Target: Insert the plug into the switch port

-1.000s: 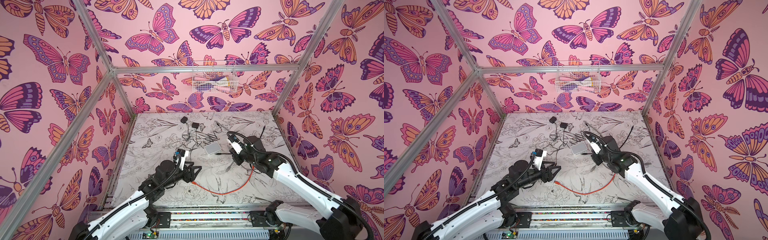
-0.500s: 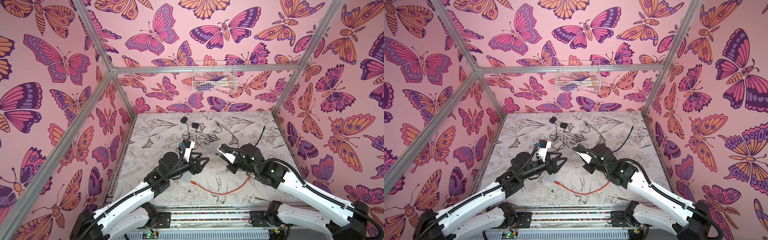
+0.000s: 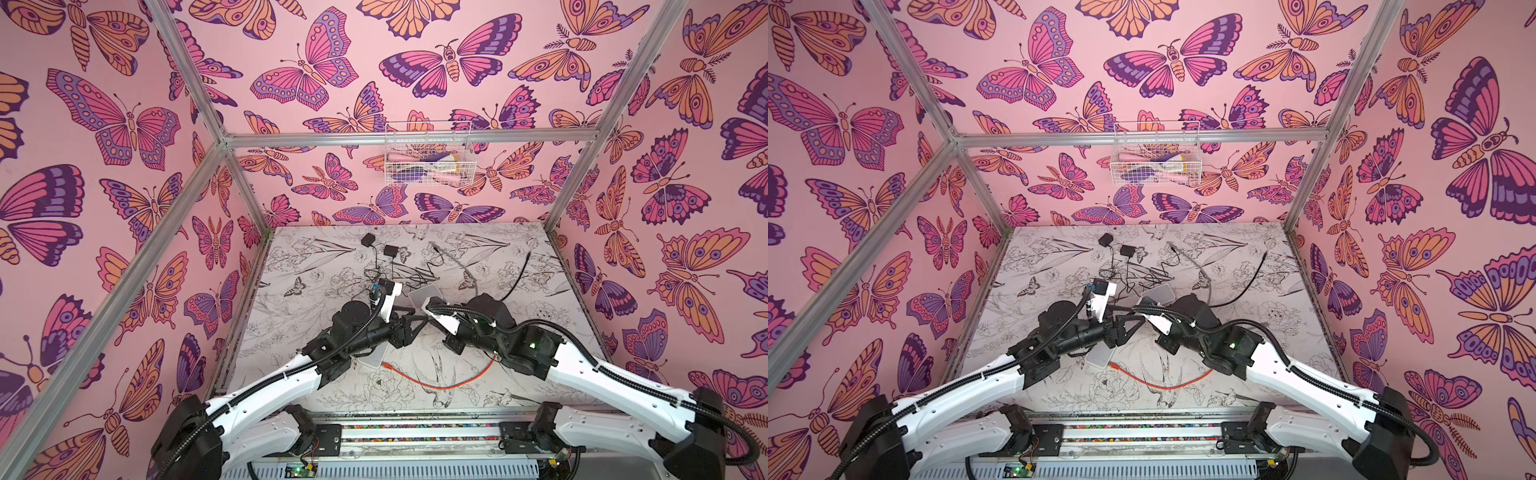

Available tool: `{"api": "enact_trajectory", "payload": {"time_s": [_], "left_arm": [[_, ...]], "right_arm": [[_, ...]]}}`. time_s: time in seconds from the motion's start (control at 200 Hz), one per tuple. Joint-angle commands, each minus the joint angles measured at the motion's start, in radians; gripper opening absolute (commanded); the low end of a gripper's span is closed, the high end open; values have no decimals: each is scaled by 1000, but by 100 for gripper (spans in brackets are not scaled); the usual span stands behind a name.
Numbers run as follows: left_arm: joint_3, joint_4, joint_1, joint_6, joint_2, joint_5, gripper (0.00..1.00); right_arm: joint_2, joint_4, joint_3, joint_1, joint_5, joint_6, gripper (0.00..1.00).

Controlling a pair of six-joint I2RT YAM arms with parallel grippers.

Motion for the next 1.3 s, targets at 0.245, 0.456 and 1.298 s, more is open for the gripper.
{"api": "enact_trajectory", "payload": {"time_s": [0.245, 0.456, 1.298], "left_arm": [[29, 41, -17, -29, 52, -24, 36], [17, 40, -19, -36, 52, -49, 16], [3, -52, -19, -21, -26, -105, 1]], "right_arm": [[20, 37, 12, 33, 25, 11, 7], [19, 42, 15, 42, 36, 15, 8], [-24, 36, -29, 30, 55, -11, 43]]}}
